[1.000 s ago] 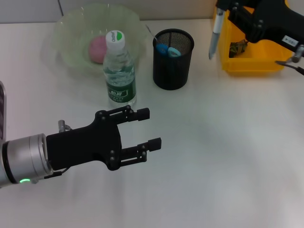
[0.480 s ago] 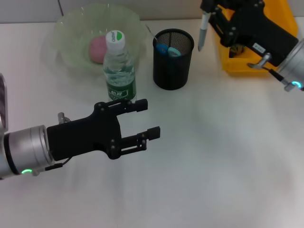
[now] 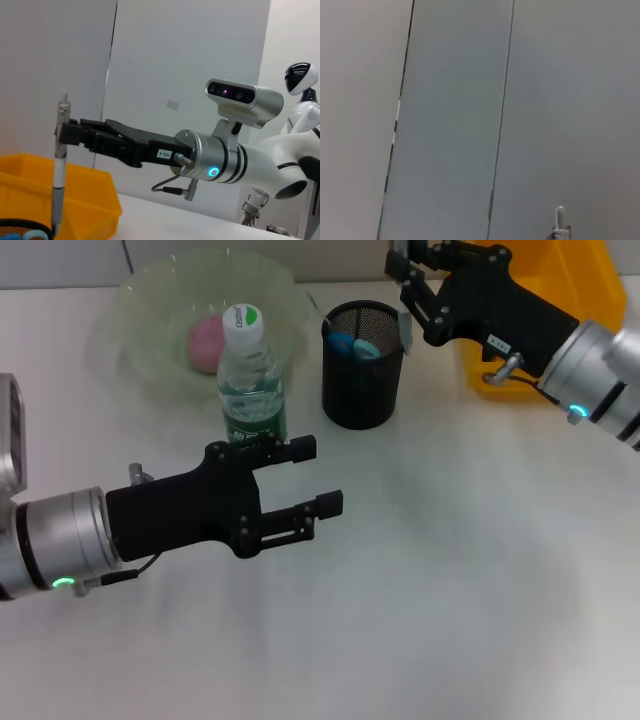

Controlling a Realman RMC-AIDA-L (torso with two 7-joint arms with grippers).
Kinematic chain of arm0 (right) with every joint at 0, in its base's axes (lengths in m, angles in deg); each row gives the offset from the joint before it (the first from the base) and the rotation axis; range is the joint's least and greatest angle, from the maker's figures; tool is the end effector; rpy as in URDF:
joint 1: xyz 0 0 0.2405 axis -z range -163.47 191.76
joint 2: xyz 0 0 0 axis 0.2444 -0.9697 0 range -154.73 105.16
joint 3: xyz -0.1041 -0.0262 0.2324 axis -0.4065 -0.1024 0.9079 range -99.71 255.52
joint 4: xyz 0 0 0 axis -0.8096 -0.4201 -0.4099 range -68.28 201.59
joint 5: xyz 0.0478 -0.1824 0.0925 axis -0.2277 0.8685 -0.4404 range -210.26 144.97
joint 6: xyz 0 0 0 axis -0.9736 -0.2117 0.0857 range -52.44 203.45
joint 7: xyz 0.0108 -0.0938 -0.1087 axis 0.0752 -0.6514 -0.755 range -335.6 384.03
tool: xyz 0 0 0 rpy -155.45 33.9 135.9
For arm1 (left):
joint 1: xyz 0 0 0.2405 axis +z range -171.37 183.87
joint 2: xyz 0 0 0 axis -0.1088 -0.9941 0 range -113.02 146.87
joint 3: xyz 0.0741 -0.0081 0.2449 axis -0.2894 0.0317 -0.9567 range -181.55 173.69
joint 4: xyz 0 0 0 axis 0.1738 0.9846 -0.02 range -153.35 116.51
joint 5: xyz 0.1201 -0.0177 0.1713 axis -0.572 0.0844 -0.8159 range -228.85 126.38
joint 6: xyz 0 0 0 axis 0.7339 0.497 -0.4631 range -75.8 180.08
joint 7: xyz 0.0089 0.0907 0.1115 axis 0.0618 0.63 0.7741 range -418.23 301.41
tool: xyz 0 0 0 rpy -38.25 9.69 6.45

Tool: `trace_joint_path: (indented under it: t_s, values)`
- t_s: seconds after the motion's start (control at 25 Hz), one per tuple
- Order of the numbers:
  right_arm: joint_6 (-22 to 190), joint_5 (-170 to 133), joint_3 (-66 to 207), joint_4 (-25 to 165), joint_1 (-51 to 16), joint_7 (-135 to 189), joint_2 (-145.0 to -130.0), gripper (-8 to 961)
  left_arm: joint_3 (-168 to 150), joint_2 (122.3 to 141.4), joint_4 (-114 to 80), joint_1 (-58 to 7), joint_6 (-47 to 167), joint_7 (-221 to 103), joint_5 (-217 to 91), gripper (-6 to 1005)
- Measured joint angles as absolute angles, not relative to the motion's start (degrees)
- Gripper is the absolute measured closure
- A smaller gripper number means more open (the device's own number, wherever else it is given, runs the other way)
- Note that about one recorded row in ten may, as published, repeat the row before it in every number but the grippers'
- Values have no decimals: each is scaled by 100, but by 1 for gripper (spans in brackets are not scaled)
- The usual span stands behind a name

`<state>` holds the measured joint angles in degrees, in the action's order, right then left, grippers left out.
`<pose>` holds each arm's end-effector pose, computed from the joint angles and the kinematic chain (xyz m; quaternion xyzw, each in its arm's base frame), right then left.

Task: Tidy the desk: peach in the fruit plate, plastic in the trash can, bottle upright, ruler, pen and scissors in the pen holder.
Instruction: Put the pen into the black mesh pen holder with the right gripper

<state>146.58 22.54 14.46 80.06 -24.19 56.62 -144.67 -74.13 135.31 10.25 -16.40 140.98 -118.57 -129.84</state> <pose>0.2102 0.3841 -0.0368 -0.8536 0.0593 0.3683 0.3635 -0.2446 0.2834 -0.0424 -0.9182 -0.1299 -0.3598 0.1026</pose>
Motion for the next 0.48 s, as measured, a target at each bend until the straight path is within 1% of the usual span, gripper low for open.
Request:
trace_joint_path:
  t_s: [0.2, 0.48]
  values:
    - [14568, 2227, 1445, 7723, -2649, 5237, -14467, 767, -7399, 13524, 1022, -1705, 14005, -12041, -12967, 301]
    - [14662, 2188, 1445, 7699, -2773, 5343, -14467, 768, -7396, 13522, 1044, -1741, 13883, -12167, -12962, 301]
